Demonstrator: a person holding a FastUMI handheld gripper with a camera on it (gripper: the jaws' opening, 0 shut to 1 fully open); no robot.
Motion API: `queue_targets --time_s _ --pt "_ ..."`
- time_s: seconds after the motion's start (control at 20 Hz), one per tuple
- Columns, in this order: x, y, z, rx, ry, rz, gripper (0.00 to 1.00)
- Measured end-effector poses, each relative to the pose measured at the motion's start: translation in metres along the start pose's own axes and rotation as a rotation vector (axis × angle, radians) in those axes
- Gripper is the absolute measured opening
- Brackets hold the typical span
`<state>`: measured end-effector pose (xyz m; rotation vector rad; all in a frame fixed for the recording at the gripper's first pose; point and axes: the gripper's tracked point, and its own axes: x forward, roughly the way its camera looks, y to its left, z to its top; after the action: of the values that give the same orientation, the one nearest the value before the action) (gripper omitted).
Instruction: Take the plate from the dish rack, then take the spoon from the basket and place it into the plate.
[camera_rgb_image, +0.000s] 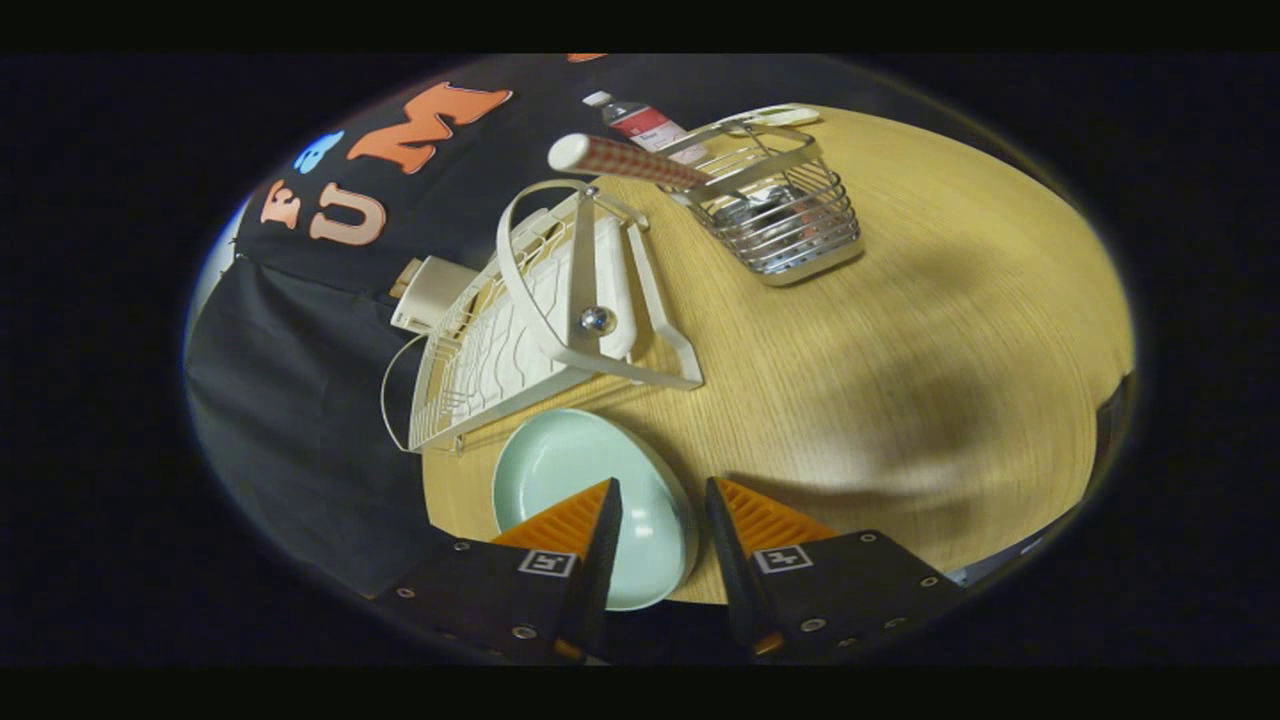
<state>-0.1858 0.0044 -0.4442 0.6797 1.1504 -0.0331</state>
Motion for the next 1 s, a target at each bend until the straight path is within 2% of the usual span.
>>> queue_targets --time_s 0.2,0.35,0.75,0.95,1.0 --pt "-0.013 0.001 0.029 -0.078 -0.102 -0.045 0.72" --pt "-0.026 -0.002 0.059 -0.194 -0.22 -0.119 0.79" --pt "-0.062 0.002 0.126 -0.437 -0.513 -0.289 0.8" --pt "-0.06 -0.005 0.146 -0.543 -0.574 -0.372 0.79" --pt "-0.06 -0.008 0.151 -0.57 -0.586 -0.393 0.76"
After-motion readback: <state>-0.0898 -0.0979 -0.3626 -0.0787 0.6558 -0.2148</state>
